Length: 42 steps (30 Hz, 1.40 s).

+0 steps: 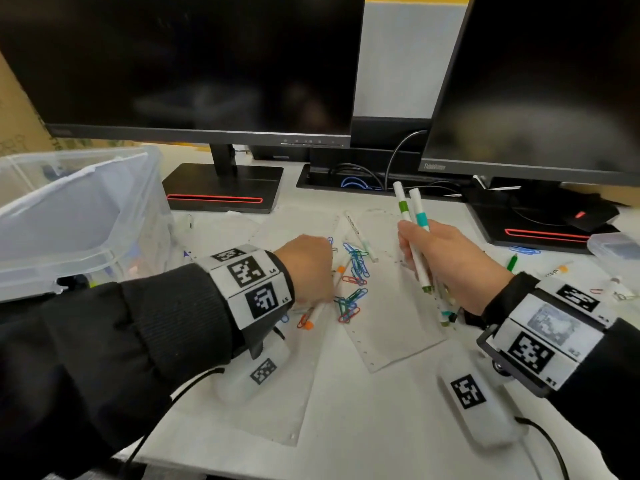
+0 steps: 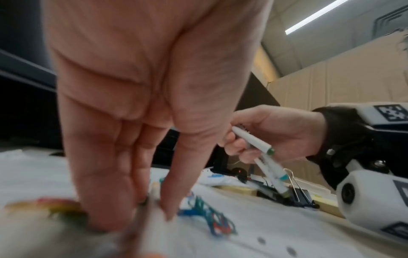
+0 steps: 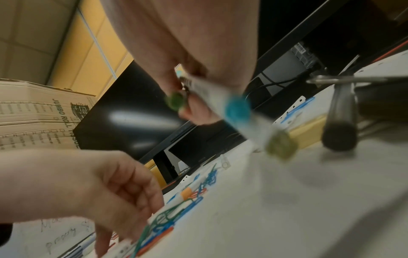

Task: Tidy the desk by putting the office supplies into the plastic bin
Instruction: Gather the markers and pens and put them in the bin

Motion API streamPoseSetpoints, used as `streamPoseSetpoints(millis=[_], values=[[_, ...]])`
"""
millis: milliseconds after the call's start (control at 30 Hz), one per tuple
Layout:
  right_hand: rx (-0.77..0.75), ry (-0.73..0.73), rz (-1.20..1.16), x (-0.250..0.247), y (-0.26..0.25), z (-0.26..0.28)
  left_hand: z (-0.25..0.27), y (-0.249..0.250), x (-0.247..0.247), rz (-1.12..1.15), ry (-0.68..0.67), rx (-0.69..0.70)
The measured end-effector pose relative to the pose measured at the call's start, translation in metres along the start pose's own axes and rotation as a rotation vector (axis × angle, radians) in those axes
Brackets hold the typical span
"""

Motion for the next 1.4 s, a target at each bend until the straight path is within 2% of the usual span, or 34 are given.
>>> streamPoseSetpoints(millis=[100, 200, 300, 433, 500, 600, 733, 833, 1067, 1133, 1400], values=[[0.02, -0.062, -0.117, 0.006, 0.001, -0.001, -0.003, -0.003, 0.007, 0.055, -0.049, -0.03], [0.069, -0.088, -0.202, 0.008, 0.004, 0.001, -0.004, 0.002, -0.003, 0.287, 0.057, -0.03], [0.042, -0.101, -0.189, 0.009, 0.005, 0.001, -0.001, 0.023, -0.012, 0.616, 0.147, 0.063], [0.02, -0.085, -0.197, 0.006, 0.006, -0.002, -0.005, 0.049, -0.016, 0.735, 0.185, 0.174], [0.03, -0.019, -0.164, -0.003, 0.01, -0.006, -0.015, 0.049, -0.018, 0.649, 0.222, 0.192], [0.044, 0.103, -0.084, -0.019, 0.016, -0.01, -0.033, 0.045, -0.022, 0.351, 0.271, 0.236], [0.01, 0.149, -0.069, -0.026, 0.017, -0.009, -0.051, 0.04, -0.013, 0.053, 0.125, 0.28], [0.001, 0.121, -0.177, -0.022, 0.017, -0.008, -0.056, 0.04, -0.003, -0.093, 0.051, 0.323], [-0.072, 0.088, -0.221, -0.024, 0.013, -0.004, -0.059, 0.049, 0.005, -0.219, 0.065, 0.352], [-0.091, 0.097, -0.212, -0.03, 0.012, -0.002, -0.06, 0.047, 0.002, -0.201, 0.084, 0.332], [-0.079, 0.088, -0.186, -0.037, 0.018, 0.006, -0.049, 0.048, 0.002, -0.175, 0.017, 0.315]])
Point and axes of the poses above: each hand's wrist, its own z-axis away from the middle knuckle, its own x-axis out of the palm, y = z × x, the point moved 6 cm from there along -z, towards the middle knuckle, and after that the axes turned 4 degrees about y, right-handed, at the moved point
